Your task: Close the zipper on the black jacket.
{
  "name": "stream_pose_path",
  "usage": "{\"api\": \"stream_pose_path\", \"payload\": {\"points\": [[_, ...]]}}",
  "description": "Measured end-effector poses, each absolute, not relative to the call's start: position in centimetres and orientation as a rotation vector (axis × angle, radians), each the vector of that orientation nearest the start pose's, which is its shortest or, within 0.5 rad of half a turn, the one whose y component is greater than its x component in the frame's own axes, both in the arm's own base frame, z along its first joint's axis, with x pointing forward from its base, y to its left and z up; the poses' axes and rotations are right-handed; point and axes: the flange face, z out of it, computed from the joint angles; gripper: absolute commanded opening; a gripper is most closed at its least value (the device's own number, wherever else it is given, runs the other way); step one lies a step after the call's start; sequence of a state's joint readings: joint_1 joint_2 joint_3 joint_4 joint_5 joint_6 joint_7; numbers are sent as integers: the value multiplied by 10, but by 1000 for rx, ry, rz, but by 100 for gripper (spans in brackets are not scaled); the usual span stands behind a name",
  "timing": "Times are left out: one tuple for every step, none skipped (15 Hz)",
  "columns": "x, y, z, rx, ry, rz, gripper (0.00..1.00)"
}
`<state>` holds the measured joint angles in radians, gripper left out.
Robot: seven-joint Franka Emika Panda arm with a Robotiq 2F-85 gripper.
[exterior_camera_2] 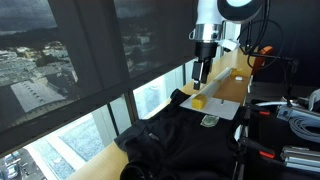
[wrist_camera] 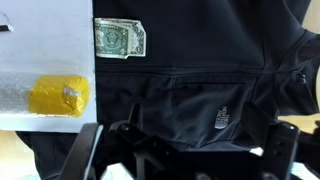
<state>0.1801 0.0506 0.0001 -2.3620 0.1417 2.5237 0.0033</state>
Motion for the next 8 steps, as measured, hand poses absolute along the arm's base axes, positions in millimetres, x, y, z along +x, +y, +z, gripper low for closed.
{"api": "stream_pose_path", "payload": {"points": [[508, 83, 320, -3023, -90, -157, 100], [508, 77, 323, -3015, -88, -162, 100], [509, 73, 324, -3015, -84, -166, 100], [509, 72, 323, -3015, -81, -164, 100], [509, 73, 322, -3015, -83, -161, 100], [508, 75, 321, -3015, -86, -158, 100], [508, 76, 321, -3015, -89, -157, 100], [508, 76, 321, -3015, -90, -157, 100]]}}
